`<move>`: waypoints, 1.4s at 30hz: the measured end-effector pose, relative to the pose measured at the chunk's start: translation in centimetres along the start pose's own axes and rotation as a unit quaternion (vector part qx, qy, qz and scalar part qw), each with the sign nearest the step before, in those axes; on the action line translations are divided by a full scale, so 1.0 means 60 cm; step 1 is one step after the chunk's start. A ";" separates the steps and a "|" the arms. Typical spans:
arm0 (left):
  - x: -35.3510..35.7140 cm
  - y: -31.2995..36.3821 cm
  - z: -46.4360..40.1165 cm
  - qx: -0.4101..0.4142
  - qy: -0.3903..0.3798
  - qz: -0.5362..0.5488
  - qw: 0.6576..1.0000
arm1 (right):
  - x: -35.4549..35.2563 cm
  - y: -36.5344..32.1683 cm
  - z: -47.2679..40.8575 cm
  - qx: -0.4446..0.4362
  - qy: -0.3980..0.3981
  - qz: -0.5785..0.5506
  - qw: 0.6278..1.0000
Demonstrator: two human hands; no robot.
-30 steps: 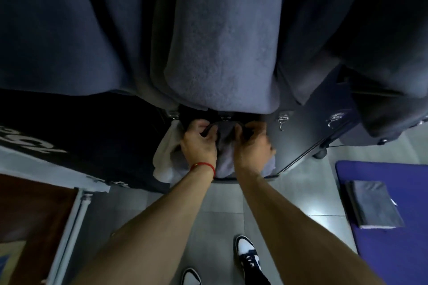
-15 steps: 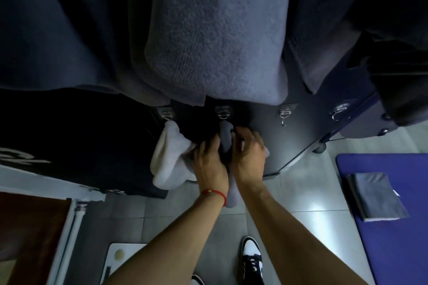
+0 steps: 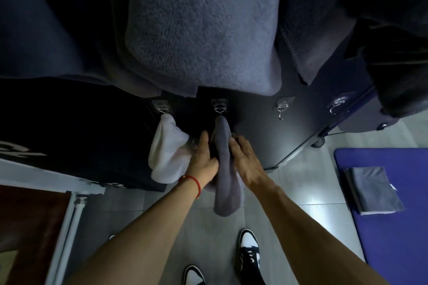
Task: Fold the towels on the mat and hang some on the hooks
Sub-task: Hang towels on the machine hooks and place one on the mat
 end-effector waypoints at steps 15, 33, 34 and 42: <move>-0.004 0.056 0.031 0.076 0.119 0.010 0.990 | -0.003 -0.006 -0.010 -0.001 -0.046 0.019 0.999; -0.001 0.029 0.258 0.029 0.019 -0.076 0.996 | -0.048 0.002 0.285 0.086 0.024 0.226 0.970; 0.005 0.046 0.266 0.034 0.015 -0.102 0.994 | -0.052 -0.001 0.300 0.090 0.032 0.258 0.961; 0.076 0.212 0.279 0.152 -0.102 -0.154 0.971 | -0.119 -0.015 0.438 0.155 0.076 0.449 0.876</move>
Point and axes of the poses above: each hand's wrist, its own z-axis away from the middle knuckle, its own x-axis out of the palm, y = z × x, the point moved 7 cm from there along -z, towards the middle knuckle, and after that the axes turned 13 degrees about -y, right-handed, at the moved point
